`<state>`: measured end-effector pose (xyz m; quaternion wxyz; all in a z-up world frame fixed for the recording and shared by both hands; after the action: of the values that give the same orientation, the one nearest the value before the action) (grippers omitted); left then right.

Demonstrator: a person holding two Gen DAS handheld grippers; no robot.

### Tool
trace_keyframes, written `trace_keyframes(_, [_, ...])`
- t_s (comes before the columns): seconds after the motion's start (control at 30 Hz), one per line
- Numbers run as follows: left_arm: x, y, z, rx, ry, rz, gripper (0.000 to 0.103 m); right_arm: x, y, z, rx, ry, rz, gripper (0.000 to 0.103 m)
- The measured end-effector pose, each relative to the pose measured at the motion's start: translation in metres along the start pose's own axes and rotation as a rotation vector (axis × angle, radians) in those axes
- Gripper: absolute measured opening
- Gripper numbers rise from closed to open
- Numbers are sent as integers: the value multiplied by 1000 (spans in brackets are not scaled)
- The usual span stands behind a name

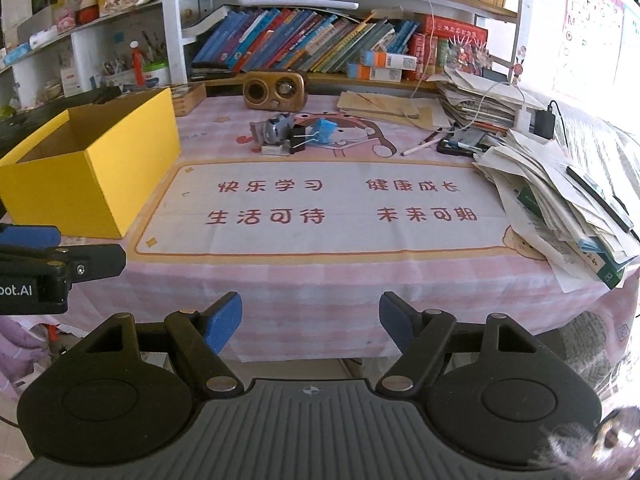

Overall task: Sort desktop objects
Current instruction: 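Move the left tool toward the grey toy car on the mat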

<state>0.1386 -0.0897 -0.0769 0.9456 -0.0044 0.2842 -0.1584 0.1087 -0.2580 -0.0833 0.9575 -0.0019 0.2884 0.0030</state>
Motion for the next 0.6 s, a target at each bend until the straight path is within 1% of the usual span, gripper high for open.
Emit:
trace_keyframes(0.1, [7, -3, 3, 0, 4, -1, 89, 8, -4, 4, -4, 5, 7, 74])
trace_keyframes(0.17, [13, -5, 5, -3, 6, 3, 93, 14, -7, 7, -10, 9, 14, 74])
trace_keyframes(0.6, [59, -19, 28, -29, 20, 38, 94, 60, -34, 34, -30, 31, 56, 74])
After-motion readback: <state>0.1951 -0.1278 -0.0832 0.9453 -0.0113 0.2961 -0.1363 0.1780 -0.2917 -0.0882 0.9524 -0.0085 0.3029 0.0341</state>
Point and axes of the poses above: each gripper's, at about its wrist camera, not at the fingertips, and x roughly the way its jaws point, y to its left, z to its top, the point moved 9 cm from there along x, roughly the way its jaws point, and after that the axes turned 8 degrees about -y, right-handed, at the moved point
